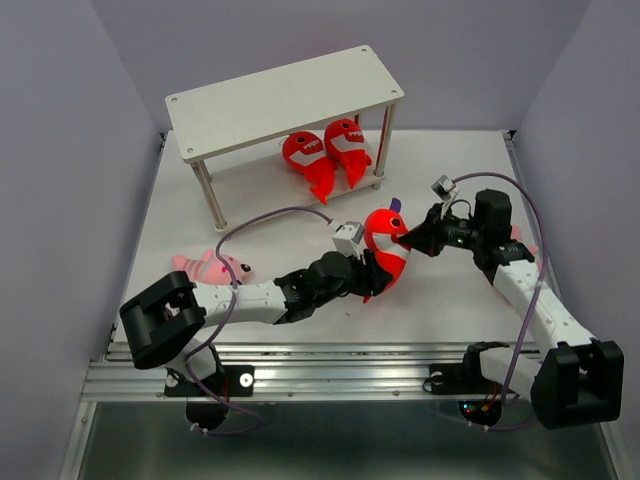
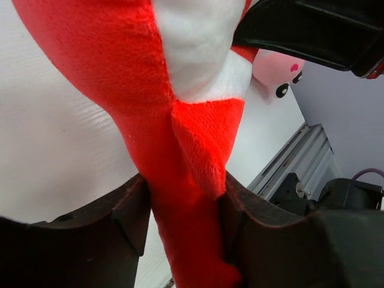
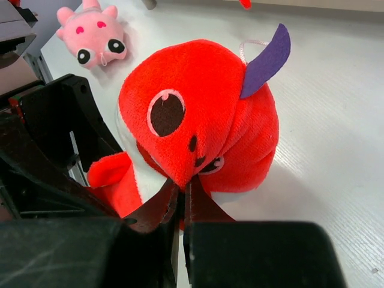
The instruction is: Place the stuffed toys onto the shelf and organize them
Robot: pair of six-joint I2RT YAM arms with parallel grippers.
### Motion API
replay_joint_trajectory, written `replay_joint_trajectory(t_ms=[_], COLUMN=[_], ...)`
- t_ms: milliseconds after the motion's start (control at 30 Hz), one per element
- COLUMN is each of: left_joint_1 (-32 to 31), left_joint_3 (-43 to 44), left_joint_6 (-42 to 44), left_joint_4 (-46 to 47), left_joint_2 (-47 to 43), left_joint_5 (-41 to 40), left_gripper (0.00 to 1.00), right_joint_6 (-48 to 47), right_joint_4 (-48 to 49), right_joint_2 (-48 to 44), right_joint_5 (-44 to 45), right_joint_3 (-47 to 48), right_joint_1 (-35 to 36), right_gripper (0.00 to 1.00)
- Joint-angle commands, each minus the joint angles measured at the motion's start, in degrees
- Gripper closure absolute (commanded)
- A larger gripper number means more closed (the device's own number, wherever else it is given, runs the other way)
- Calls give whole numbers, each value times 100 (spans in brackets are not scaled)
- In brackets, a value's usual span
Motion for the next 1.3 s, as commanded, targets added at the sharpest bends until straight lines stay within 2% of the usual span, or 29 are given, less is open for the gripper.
replay_joint_trajectory(t_ms=[0, 100, 233, 300, 333, 400, 433, 467, 700, 833, 967, 1267], left_joint_1=[20, 20, 20, 29, 29, 37, 55, 81, 766, 1302, 1802, 2700], left_joint_3=[455, 517, 509, 465, 438, 289, 219, 131, -975, -1258, -1144, -687], left_joint_6=[93, 155, 234, 296, 313, 340, 322, 296, -55, -152, -91, 190], left_joint_4=[147, 102, 23, -3, -21, -47, -82, -91, -223, -643, -1049, -1242], left_joint_2=[70, 140, 141, 106, 88, -61, -123, -289, -1379, -1907, -2074, -1793], left_joint_5=[-93, -207, -286, -313, -356, -435, -497, -523, -436, -724, -1112, -1253], left_gripper=[47, 61, 96, 100, 100, 100, 100, 100, 100, 100, 100, 100], right_joint_6=[-65, -135, -205, -442, -495, -820, -882, -908, -935, -935, -953, -996], right_joint_4=[421, 368, 351, 193, 132, -122, -176, -194, -221, -256, -273, -344], right_joint_2=[-163, -216, -304, -330, -339, -392, -436, -479, -744, -709, -735, -752], right_joint_5=[-71, -45, 17, -27, -88, -132, -28, 69, 807, 931, 922, 984], right_joint_3=[-82, -99, -152, -126, -91, -38, -12, -3, 67, 94, 94, 111], right_joint_1=[33, 33, 33, 33, 33, 33, 33, 33, -151, -204, -204, -257], right_gripper=[99, 99, 98, 89, 62, 34, 10, 0, 0, 0, 0, 0])
